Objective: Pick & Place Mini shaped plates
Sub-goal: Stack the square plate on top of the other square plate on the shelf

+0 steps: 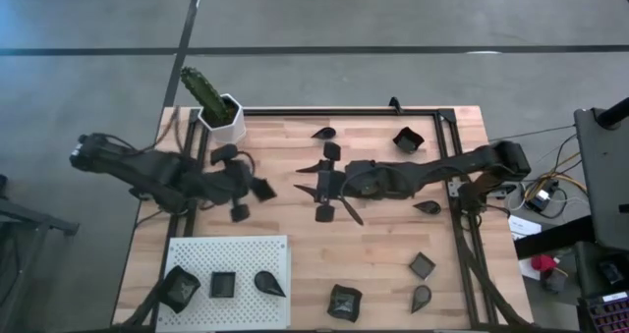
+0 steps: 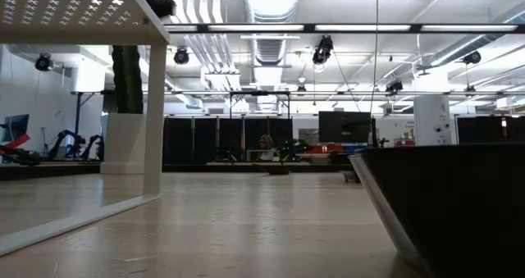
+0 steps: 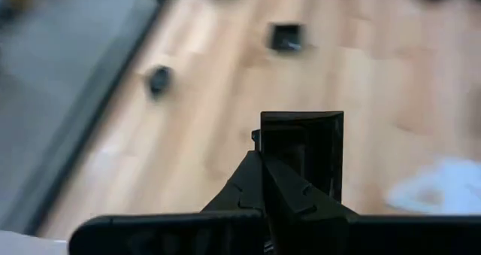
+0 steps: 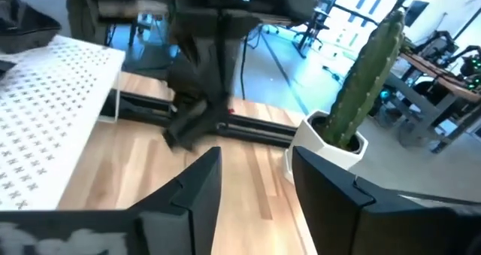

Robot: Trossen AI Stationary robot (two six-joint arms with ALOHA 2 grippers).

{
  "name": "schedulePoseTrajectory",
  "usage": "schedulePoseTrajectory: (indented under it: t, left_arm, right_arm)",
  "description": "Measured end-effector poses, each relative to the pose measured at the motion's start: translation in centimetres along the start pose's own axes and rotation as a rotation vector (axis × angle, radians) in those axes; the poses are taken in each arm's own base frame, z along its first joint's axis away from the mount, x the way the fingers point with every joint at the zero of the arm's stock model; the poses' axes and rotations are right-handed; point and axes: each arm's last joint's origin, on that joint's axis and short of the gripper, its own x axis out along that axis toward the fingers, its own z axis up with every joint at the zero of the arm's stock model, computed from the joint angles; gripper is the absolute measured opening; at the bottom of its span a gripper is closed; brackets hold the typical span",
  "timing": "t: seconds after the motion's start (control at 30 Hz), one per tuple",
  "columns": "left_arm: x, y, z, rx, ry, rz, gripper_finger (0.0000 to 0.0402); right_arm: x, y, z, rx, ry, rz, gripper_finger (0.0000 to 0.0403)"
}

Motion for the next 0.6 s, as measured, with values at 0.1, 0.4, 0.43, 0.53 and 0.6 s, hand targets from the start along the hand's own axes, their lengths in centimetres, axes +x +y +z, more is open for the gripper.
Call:
schedulePoseTrajectory:
  t: [0.1,0.4,0.43,0.53,0.6]
  left_arm:
    - [-1.5,0.5,-0.4,-0.022,0.042,-0.160,0.0000]
    - [-2.6,-0.3,-1.3,-0.062,0.237,-0.616,0.0000]
    - [-2.5,-0.5,-1.4,-0.069,0.264,-0.653,0.0000]
    - [-2.1,-1.3,-1.7,-0.088,0.350,-0.734,0.0000]
    - [-1.6,-1.9,-2.1,-0.104,0.415,-0.762,0.0000]
  right_arm:
    - [-0.6,0.1,0.3,-0.004,0.004,0.008,0.0162]
    - [-1.6,-0.2,0.7,0.010,0.023,0.017,0.0149]
    - [-1.6,-0.2,0.7,0.011,0.023,0.017,0.0147]
    - [-1.6,-0.2,0.7,0.011,0.027,0.018,0.0143]
    - [-1.6,-0.1,0.5,0.007,0.044,0.022,0.0141]
